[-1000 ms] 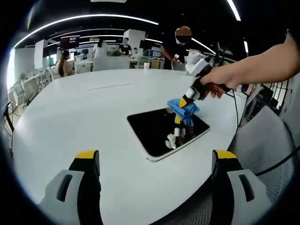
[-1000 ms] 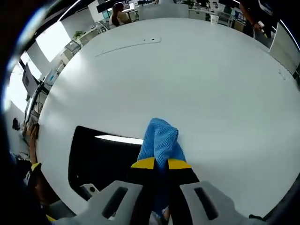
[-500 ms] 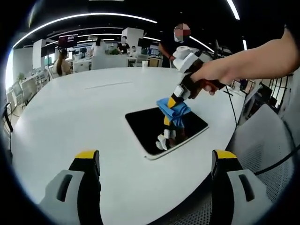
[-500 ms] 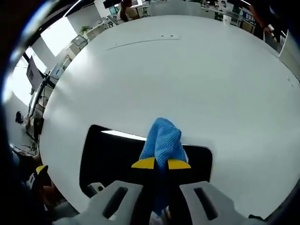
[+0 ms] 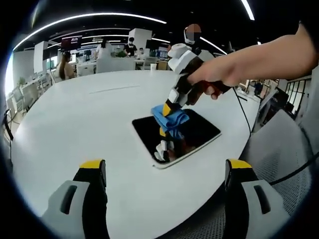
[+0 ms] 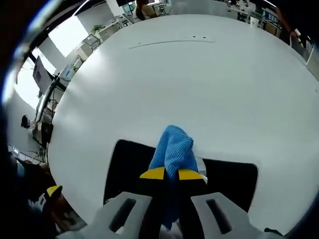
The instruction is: Wipe the mirror surface with the cleaning cloth until all visible marks leave the cleaned area.
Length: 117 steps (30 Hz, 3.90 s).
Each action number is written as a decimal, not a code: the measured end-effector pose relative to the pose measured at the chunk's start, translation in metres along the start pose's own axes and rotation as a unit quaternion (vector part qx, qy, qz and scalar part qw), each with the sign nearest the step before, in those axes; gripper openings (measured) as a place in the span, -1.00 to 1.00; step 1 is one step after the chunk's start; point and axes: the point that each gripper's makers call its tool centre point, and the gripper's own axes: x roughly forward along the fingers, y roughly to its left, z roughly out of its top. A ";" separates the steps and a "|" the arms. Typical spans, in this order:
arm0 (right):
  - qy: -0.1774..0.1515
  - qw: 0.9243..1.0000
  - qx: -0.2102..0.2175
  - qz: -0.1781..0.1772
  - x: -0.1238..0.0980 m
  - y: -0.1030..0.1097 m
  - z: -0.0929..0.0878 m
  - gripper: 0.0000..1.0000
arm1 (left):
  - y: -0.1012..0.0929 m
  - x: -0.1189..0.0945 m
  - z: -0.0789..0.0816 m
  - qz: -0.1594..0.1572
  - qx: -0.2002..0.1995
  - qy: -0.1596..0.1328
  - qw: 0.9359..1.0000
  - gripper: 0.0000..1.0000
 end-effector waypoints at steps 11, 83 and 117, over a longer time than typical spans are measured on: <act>-0.002 0.999 -0.022 0.029 0.012 0.041 0.009 -0.97 | 0.002 0.000 -0.001 0.001 -0.009 0.001 1.000 0.96; -0.003 0.997 -0.055 0.051 -0.006 0.057 -0.034 -0.98 | -0.007 0.001 -0.004 -0.017 -0.012 0.009 1.000 0.98; -0.011 1.000 -0.021 -0.004 -0.036 -0.053 -0.055 -0.98 | -0.006 0.001 -0.002 -0.017 -0.014 -0.002 1.000 0.98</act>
